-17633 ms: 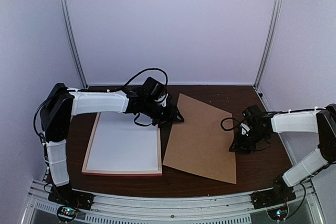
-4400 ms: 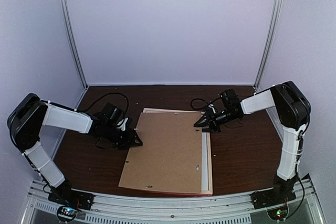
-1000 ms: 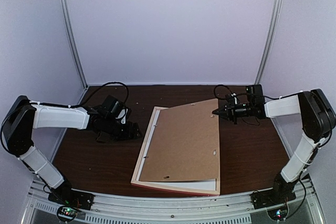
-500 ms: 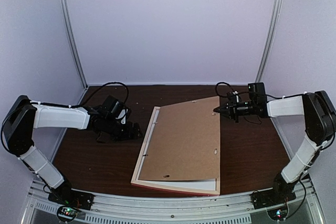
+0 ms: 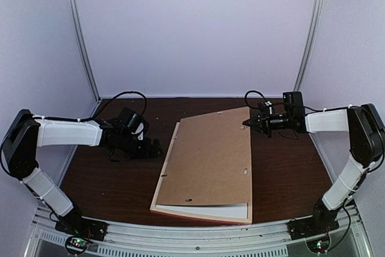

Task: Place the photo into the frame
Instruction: Place the backboard on the frame body.

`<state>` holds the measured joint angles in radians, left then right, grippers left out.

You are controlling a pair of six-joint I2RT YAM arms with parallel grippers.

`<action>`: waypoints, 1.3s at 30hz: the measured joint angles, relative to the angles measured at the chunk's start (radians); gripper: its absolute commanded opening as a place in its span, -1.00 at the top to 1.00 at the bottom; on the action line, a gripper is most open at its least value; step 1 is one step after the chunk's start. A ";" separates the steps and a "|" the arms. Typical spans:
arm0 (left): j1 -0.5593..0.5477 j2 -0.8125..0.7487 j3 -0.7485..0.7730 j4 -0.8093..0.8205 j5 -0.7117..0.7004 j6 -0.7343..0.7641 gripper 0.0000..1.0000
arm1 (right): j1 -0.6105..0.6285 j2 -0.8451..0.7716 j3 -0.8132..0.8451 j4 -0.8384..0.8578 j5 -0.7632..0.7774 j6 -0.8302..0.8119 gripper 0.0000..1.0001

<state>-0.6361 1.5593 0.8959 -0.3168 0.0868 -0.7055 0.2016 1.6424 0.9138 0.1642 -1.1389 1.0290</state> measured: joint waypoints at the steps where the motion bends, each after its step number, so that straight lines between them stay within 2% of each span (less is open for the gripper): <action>1: 0.000 -0.002 0.000 -0.002 -0.005 0.001 -0.95 | 0.003 0.004 0.000 0.008 0.000 0.005 1.00; 19: 0.000 -0.029 0.011 -0.051 -0.057 0.017 -0.95 | 0.016 0.109 0.000 0.073 0.007 0.017 1.00; 39: 0.000 -0.028 0.013 -0.051 -0.049 0.019 -0.95 | 0.003 0.119 0.031 -0.010 -0.005 -0.066 1.00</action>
<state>-0.6361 1.5311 0.9085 -0.3683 0.0380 -0.6861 0.2047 1.7618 0.9443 0.1539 -1.1435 0.9630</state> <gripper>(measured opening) 0.977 0.019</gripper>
